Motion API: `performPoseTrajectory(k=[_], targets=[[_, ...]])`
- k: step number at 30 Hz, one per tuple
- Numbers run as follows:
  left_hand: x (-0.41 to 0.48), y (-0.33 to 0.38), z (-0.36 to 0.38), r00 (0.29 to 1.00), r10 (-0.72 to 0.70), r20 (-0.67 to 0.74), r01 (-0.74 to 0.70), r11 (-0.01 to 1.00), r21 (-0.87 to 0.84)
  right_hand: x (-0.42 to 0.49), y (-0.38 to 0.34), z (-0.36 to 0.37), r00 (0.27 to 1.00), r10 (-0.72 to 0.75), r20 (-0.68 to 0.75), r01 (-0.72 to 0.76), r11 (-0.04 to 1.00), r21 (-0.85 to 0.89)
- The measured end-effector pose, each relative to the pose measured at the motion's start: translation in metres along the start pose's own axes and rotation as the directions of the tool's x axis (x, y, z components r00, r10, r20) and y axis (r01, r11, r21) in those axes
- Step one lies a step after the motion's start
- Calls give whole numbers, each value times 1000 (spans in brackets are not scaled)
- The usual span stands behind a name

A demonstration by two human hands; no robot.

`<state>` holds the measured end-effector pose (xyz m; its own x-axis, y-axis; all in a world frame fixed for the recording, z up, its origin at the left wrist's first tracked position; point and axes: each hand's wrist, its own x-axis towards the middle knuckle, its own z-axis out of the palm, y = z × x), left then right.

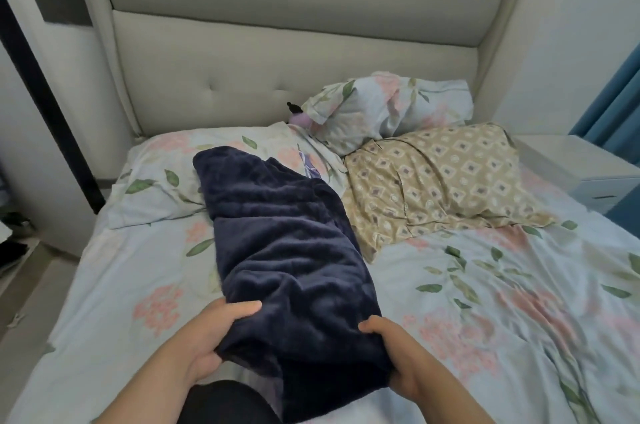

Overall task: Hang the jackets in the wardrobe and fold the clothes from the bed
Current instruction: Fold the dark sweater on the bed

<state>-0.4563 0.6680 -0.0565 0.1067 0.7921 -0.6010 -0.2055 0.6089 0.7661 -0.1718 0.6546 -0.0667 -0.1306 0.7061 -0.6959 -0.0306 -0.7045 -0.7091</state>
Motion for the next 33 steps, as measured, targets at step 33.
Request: performPoseTrajectory(k=[33], targets=[[-230,-94,-114,943,308,-124,-304,951,52,-131,94,26,381,-788,483,579,-204,-789]])
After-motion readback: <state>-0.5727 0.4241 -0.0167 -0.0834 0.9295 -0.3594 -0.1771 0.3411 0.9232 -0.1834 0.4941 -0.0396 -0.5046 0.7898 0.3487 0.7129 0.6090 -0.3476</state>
